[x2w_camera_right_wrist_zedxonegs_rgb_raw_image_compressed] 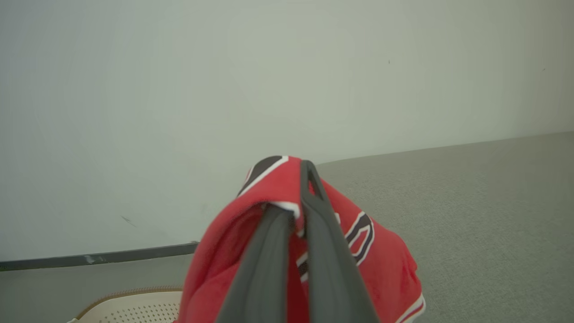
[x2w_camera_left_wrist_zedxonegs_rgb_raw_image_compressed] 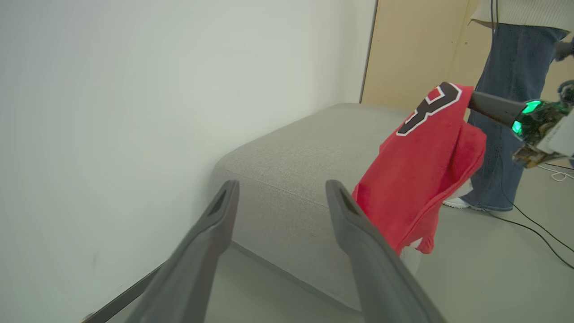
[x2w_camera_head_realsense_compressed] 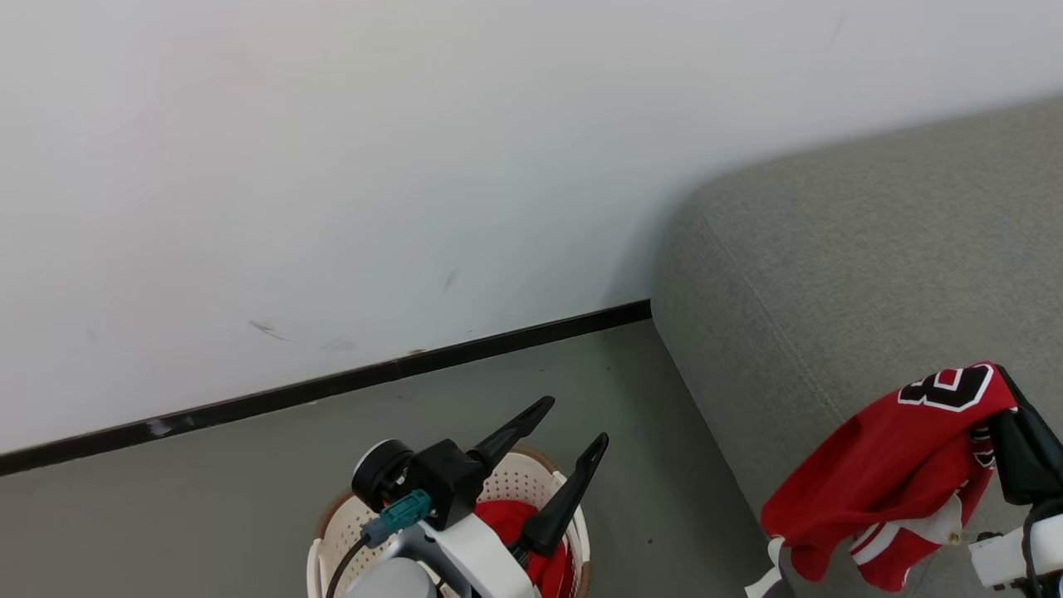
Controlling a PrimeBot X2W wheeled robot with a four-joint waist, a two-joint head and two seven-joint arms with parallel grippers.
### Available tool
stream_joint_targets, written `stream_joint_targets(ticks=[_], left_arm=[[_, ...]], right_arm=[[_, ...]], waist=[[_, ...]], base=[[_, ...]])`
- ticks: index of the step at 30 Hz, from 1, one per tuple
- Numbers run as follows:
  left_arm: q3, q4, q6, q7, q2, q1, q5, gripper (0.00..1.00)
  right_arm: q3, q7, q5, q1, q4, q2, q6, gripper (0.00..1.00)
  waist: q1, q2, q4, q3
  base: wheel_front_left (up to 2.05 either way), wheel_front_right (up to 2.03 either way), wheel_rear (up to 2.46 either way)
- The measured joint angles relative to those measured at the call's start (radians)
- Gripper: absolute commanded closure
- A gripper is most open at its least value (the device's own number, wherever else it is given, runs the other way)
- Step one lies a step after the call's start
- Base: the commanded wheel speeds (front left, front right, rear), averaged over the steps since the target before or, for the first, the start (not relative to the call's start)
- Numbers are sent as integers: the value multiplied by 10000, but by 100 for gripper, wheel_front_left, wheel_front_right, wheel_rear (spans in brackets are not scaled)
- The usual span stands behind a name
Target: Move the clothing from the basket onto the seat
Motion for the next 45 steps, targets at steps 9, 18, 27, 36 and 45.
stream_joint_targets(ticks=[9,18,27,36,45], left_arm=[[15,-21,4,-13,-25,18,-29,0],[378,-176,489,-46,161,138,119,0],[512,-614,915,-44,506,135,660,0],[527,-1191,1080,-40,568,74,828,0],[382,-1682,1080,-38,698,-280,1185,0]], right_arm=[[393,368,-293,64,-171,-144,0,100],[727,809,683,-1896,77,-295,0,100],[226,1482,936,-4507,1375,-999,0,100],[-391,1730,895,-6457,2403,-1925,0,100],[-911,1770,836,-7141,3831,-2890,2,100]], waist=[[0,0,-708,183],[0,0,-956,690],[0,0,-772,1347],[0,0,-361,2053],[0,0,173,2709]], base=[[0,0,0],[0,0,0],[0,0,0],[0,0,0],[0,0,0]])
